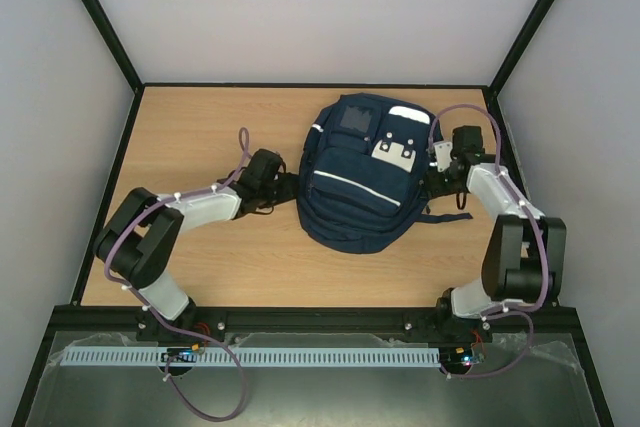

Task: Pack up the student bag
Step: Place the stationery in the student bag, then zip the student bag at the center of the board.

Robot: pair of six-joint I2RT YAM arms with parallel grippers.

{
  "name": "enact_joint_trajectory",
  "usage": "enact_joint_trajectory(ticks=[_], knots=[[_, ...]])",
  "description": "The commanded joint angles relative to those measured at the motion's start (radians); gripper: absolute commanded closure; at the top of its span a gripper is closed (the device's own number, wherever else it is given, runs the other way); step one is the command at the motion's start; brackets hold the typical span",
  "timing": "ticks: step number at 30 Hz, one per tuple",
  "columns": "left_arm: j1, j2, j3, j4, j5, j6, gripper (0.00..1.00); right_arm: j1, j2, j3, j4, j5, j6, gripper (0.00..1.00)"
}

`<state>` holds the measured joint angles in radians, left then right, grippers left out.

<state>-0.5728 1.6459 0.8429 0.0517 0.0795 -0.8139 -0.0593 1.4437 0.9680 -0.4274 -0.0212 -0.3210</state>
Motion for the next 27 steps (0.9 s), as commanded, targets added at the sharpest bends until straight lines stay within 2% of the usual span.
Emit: enact_joint_trajectory(ticks=[1,7,13,21,24,27], knots=[[-0.039,0.006,-0.019,0.038,0.052,0.036,0.50,0.005,0.124,0.066,0.009,-0.027,0.011,0.38],[-0.104,-0.007,-0.029,0.030,0.053,0.034,0.52,0.047,0.250,0.148,0.019,-0.040,0.019,0.43],[-0.220,-0.055,-0.057,-0.055,-0.019,0.011,0.54,0.143,0.327,0.227,0.015,-0.011,0.018,0.44],[-0.339,-0.268,-0.188,-0.205,-0.182,-0.126,0.54,0.190,0.394,0.329,-0.020,-0.053,0.066,0.46],[-0.361,-0.390,-0.226,-0.284,-0.232,-0.164,0.53,0.192,0.366,0.313,-0.029,-0.084,0.096,0.46],[-0.367,-0.489,-0.248,-0.336,-0.224,-0.182,0.52,0.192,0.314,0.262,-0.028,-0.073,0.119,0.46]])
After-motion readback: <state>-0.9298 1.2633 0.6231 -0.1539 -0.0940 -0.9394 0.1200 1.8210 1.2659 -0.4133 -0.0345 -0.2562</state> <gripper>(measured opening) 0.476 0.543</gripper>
